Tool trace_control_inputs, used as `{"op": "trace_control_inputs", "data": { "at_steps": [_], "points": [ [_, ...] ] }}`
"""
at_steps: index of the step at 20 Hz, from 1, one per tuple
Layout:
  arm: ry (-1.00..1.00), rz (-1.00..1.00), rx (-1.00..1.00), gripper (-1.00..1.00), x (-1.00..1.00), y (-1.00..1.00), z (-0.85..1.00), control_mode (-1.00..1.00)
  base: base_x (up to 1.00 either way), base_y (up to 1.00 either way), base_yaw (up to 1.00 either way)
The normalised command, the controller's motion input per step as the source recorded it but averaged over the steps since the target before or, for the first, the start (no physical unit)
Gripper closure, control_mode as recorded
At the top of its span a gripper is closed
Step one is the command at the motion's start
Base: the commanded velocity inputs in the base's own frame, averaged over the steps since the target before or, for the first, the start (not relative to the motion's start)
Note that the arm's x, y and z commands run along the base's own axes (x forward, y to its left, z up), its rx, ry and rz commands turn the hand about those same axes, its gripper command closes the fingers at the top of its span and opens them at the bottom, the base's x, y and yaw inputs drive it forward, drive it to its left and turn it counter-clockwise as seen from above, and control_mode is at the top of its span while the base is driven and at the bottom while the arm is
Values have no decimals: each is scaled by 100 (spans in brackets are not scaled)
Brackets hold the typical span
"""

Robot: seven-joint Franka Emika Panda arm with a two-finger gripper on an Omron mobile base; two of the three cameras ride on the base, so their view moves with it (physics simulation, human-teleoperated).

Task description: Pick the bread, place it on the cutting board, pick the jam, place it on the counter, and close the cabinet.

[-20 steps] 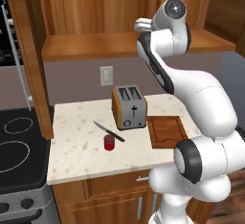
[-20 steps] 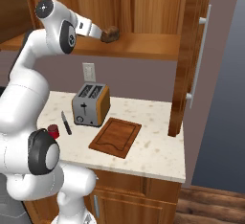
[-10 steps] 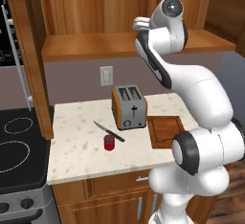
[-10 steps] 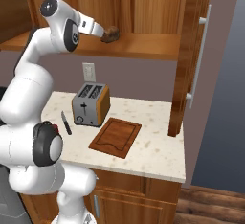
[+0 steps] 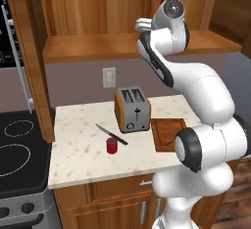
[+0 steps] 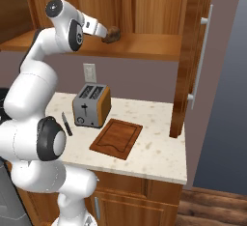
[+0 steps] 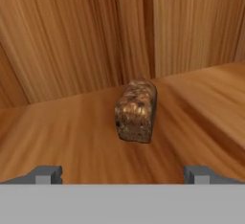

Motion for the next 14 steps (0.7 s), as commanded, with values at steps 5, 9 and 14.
{"op": "trace_control_inputs", "data": {
  "at_steps": [5,9,14],
  "points": [
    [0,0,0,-100,6,-10,-8,-100,0,0,0],
    [0,0,0,-100,8,-13,-2,-100,0,0,0],
    [0,0,0,-100,9,-12,-3,-100,0,0,0]
  ]
}}
